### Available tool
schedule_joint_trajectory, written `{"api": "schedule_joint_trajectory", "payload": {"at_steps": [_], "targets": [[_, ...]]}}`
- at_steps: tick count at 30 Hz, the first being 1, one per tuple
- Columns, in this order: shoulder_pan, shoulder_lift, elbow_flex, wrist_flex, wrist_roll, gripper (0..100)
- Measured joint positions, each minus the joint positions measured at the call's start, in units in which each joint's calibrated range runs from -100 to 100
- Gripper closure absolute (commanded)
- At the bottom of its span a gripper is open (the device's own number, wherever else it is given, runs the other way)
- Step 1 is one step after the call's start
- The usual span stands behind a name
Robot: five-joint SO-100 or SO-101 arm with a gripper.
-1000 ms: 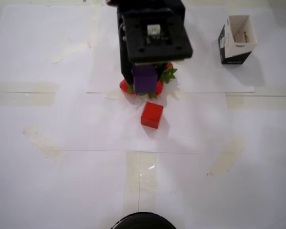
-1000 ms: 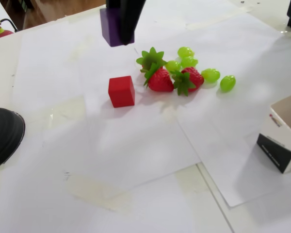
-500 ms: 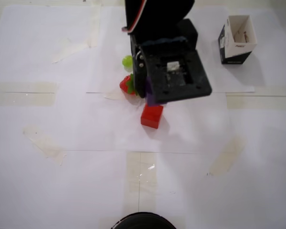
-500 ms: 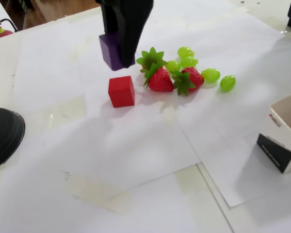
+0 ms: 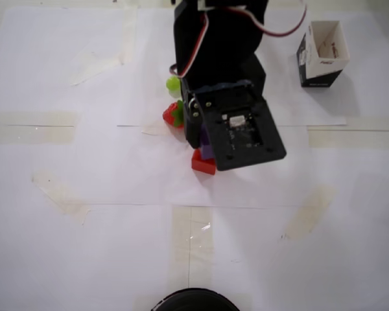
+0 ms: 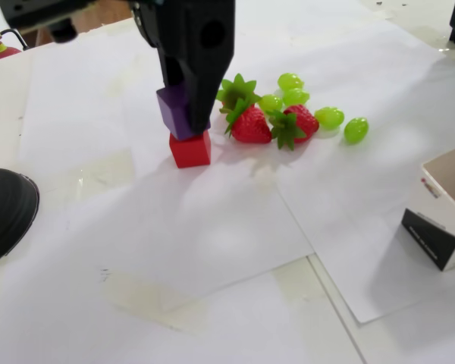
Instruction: Put the purple cube on top of the red cube
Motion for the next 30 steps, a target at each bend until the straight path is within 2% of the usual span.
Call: {"api": "schedule_joint_trajectory", "payload": {"at_steps": [16,19,30], "targets": [[0.0,1.4,0.0,-2.3,0.4,95],[0.2,1.4,0.0,-3.0,0.3,87],[0.6,1.4,0.0,-2.6,0.7,75]]}}
